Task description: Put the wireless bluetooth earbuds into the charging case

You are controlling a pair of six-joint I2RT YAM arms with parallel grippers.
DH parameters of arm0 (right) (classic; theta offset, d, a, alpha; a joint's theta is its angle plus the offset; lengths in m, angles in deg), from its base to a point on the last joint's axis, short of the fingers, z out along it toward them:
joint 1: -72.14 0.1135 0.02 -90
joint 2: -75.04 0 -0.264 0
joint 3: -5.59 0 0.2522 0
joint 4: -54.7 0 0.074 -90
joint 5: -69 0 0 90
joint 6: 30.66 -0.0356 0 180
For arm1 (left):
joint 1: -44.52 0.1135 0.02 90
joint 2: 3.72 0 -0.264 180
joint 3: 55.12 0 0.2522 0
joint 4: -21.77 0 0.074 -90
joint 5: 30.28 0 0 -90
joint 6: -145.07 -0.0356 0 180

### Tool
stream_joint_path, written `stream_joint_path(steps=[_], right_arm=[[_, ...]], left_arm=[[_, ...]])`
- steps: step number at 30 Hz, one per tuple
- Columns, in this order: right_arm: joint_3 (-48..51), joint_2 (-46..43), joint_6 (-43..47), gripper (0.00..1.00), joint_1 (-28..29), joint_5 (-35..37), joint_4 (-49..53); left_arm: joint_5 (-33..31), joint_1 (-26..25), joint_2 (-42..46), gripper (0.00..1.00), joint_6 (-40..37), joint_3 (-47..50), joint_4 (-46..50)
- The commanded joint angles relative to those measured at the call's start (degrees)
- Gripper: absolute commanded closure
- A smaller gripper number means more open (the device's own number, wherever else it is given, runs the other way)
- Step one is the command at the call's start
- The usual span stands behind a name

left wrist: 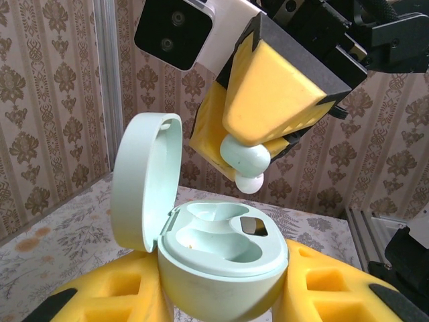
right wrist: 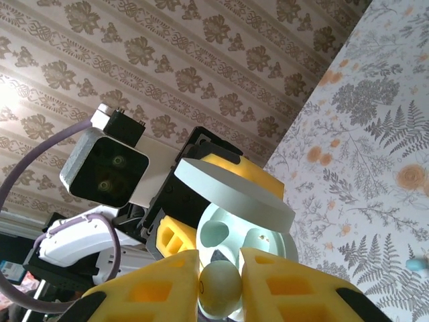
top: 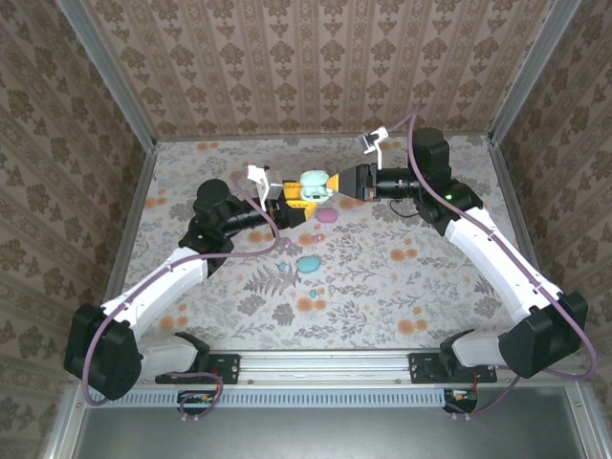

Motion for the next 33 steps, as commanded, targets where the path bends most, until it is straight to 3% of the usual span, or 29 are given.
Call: stream_joint_path(steps=[1,21,33], right_arm=[[-2.09,-1.34,3.48,0.76,0.89,1.61,1.41],[-2.17,-1.76,4.62,0.78,2.35,4.78,0.45],[-3.27,-2.22,11.24,0.75,2.87,9.94,9.68]], left_arm=[[0.69,-0.2,-0.1,0.71,-0.4,-2.53,-0.09],[1.08,-0.96,-0.79,0.72,-0.26,-3.34,0.44],[0.92,-0.99,-1.15,0.72,0.68,-3.5,-0.7]])
